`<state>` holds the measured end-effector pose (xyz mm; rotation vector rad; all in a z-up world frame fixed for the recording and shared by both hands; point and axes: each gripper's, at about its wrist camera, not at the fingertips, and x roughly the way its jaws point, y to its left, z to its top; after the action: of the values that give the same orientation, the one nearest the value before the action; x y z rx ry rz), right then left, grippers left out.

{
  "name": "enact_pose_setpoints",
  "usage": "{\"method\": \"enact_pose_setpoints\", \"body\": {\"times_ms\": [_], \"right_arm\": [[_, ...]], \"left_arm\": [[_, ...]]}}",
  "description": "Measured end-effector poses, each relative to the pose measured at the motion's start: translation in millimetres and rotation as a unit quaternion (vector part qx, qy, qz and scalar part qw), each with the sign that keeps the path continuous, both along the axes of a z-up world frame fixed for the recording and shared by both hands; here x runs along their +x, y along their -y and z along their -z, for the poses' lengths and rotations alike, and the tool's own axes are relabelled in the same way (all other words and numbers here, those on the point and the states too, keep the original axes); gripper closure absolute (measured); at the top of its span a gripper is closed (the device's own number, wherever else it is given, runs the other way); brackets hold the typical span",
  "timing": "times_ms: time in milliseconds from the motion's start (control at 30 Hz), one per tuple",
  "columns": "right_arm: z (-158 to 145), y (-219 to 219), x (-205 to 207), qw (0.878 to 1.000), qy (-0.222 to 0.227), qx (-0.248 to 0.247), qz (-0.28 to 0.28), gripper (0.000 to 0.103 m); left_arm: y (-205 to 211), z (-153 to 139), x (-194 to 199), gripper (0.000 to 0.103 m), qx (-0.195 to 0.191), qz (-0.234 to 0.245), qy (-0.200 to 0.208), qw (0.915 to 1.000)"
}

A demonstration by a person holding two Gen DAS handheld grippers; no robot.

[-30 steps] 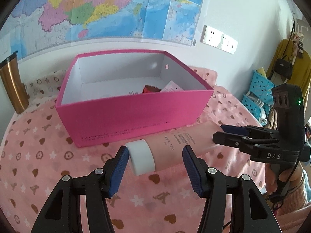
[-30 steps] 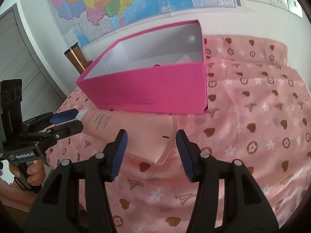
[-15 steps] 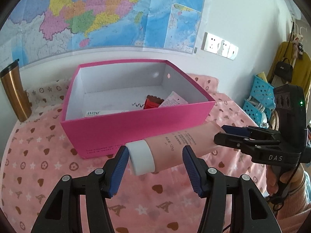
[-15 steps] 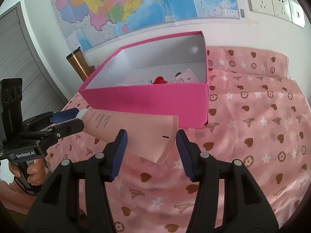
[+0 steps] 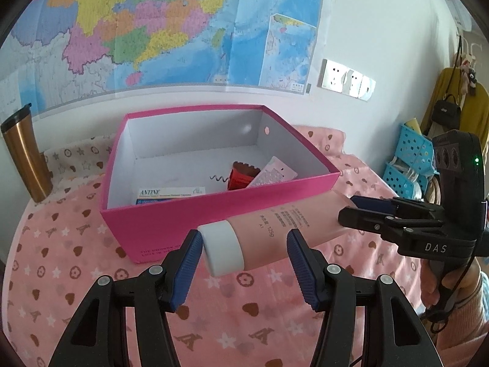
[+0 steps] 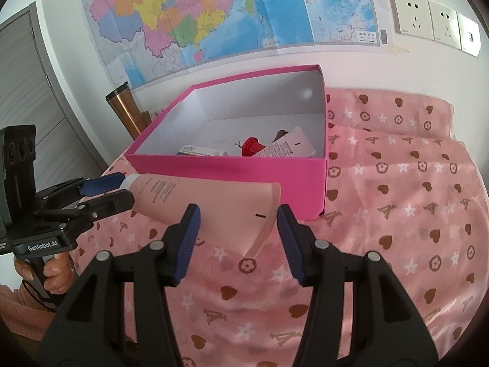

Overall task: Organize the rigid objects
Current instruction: 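Lift the peach tube toward the magenta box with the right gripper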

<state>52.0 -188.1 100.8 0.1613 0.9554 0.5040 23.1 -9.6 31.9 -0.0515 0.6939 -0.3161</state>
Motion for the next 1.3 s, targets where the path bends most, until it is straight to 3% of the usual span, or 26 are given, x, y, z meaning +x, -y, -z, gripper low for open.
{"method": "enact_pose_setpoints", "body": {"times_ms": [1300], "right_arm": [[-10.8,-1.8,16.9,1.000,0.023,-0.006,-0.003,0.048]], "left_arm": [[-2.5,-6.8,16.2,0.045,0.000,0.000,0.010,0.9999]]}}
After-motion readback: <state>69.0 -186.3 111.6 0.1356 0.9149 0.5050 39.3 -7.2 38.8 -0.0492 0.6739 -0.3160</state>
